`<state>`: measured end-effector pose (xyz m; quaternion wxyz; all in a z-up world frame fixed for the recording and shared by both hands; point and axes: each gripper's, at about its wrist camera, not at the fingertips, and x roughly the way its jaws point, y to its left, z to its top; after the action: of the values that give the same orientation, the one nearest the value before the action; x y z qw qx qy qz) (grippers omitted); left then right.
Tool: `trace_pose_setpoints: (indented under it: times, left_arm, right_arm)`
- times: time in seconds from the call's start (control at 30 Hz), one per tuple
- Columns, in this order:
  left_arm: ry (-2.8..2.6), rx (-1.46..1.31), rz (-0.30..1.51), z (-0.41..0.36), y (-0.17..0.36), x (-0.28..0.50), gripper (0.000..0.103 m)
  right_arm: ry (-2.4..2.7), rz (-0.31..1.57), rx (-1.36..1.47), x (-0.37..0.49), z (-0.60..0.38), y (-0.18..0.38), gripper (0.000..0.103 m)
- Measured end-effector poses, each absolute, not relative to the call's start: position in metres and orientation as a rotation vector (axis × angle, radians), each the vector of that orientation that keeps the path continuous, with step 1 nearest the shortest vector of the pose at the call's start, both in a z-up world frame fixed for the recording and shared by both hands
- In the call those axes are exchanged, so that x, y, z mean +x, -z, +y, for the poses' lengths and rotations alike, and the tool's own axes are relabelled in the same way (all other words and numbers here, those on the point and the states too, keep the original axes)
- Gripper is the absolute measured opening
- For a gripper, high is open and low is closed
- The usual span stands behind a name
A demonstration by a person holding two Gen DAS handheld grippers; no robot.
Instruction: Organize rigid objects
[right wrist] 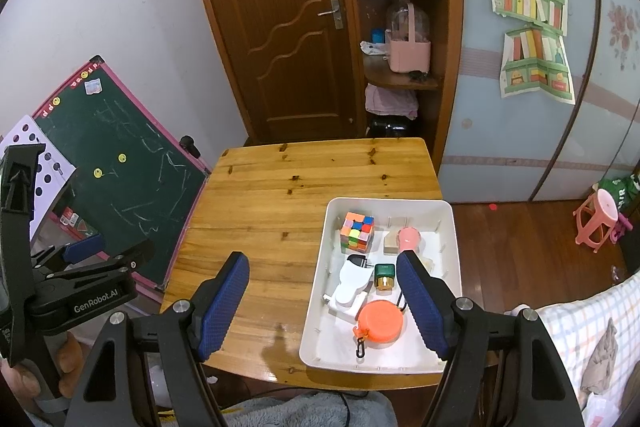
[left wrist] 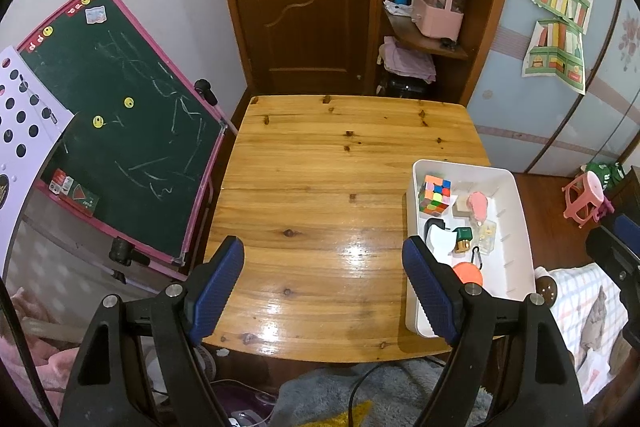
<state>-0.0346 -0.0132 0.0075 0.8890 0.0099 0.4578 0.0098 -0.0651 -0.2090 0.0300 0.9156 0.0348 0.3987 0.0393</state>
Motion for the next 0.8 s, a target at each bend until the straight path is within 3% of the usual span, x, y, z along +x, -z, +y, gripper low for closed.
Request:
trace_pose_setpoints:
  times: [0.8]
  left_arm:
    - [-0.013,0.015,0.972,-0.0181,-0.0006,-0.0298,0.084]
  right_arm:
    - [-0.085,0.848,0.08,-0.0572,-0.2107,-0.0214,0.077]
